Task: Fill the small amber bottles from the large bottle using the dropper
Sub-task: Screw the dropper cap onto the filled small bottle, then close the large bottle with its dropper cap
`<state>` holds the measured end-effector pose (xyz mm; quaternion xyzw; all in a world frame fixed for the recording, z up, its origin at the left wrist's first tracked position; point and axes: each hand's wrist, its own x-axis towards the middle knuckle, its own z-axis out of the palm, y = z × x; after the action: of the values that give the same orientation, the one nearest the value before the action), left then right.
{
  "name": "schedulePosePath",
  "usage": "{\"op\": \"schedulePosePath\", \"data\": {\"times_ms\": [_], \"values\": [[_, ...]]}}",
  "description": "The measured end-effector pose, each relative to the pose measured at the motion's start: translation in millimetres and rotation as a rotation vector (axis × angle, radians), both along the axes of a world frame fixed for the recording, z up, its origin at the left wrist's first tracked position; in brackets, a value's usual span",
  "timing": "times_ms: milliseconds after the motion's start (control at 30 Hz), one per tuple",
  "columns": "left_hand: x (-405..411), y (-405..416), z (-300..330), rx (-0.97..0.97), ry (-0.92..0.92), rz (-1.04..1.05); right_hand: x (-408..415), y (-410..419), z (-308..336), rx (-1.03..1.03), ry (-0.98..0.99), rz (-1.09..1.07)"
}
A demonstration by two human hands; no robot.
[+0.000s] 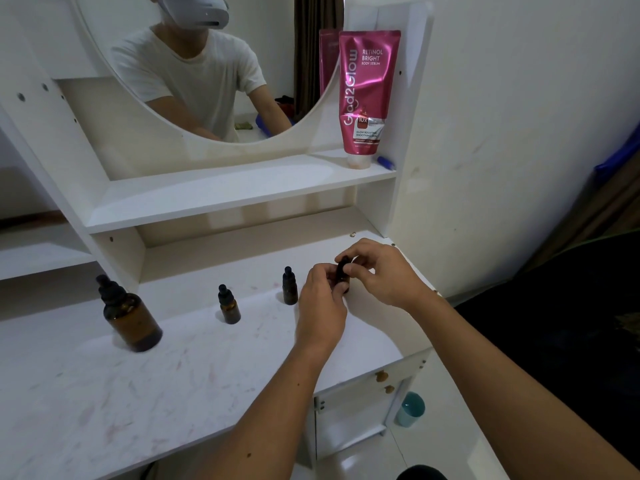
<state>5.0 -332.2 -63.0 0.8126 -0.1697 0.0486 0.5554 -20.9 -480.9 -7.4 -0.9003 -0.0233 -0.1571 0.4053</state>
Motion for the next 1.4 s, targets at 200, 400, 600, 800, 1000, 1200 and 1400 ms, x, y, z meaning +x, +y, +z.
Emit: {"op": "schedulePosePath", "data": {"times_ms": [200, 400, 600, 800, 1000, 1200, 1400], "values": [[3.3, -0.4, -3.1, -0.013, -0.015, -0.001, -0.8, 9.6, -14.9, 0.080, -0.097, -0.123], [2.5, 0.4, -3.3, -0.019, -0.025, -0.006, -3.0, 16.5, -22.4, 0.110, -0.137, -0.166], [-8.0, 4.0, 0.5, 0.049, -0.016, 0.010, -9.8, 21.6, -21.0, 0.097, -0.109, -0.166], [-23.3, 19.1, 6.9, 0.027, 0.027, -0.032, -19.9, 23.5, -13.3, 0.044, -0.099, -0.234], [-51.0, 64.2, 10.8, -0.058, 0.063, -0.085, -46.0, 42.9, -2.4, 0.119, -0.159, -0.308], [-64.9, 150.5, 10.2, -0.036, 0.056, -0.047, -52.3, 100.6, 15.3, 0.170, -0.301, -0.236], [-62.9, 241.5, 13.2, -0.065, 0.078, 0.186, -34.4, 188.5, 37.9, 0.171, -0.377, -0.060]]}}
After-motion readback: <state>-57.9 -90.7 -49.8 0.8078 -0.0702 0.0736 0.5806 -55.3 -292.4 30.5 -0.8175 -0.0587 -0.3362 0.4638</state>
